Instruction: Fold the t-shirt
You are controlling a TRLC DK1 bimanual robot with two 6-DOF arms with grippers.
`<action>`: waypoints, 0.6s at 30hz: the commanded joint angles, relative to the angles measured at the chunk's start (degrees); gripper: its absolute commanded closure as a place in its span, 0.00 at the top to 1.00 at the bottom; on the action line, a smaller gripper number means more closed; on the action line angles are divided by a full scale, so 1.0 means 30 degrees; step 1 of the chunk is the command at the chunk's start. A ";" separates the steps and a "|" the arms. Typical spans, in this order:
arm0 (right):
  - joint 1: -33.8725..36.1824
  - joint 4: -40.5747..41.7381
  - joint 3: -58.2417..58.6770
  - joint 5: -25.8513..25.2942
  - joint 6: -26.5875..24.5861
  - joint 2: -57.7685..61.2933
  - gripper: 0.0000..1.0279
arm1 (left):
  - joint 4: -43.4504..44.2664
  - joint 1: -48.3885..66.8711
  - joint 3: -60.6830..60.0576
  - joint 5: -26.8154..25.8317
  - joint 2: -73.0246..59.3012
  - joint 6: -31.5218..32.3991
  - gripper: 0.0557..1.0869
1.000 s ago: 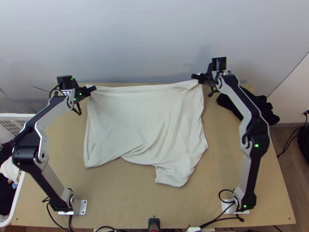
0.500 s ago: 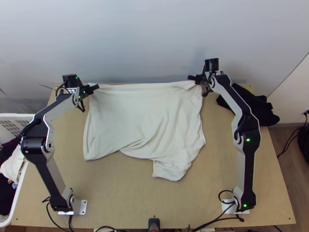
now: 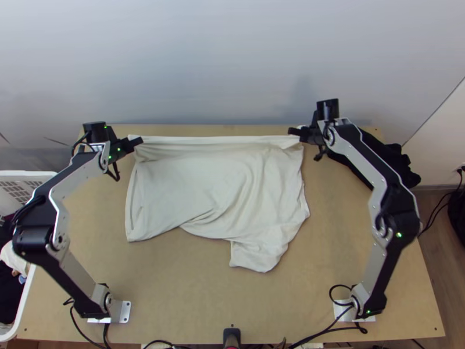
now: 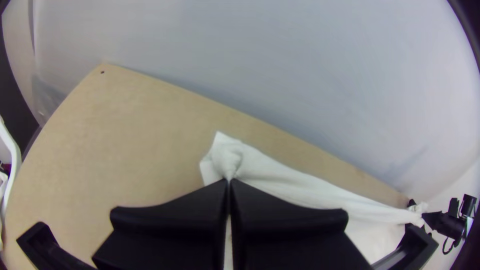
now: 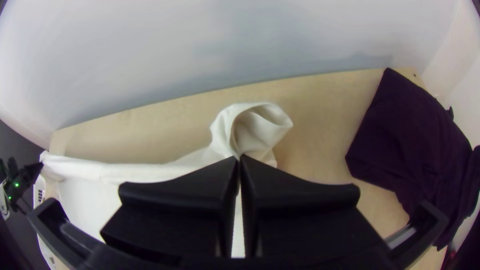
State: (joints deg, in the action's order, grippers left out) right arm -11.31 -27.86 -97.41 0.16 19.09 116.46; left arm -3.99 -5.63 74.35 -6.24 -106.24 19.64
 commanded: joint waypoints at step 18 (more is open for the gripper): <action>-0.0771 -0.0002 1.0144 0.1557 -0.0065 -0.7650 0.03 | -0.2010 -0.0673 -0.7819 -0.1934 0.6877 -0.1771 0.04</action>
State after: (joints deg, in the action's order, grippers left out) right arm -13.21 -27.88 -73.34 4.56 19.07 98.10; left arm -8.95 -6.85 55.51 -10.98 -89.41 15.46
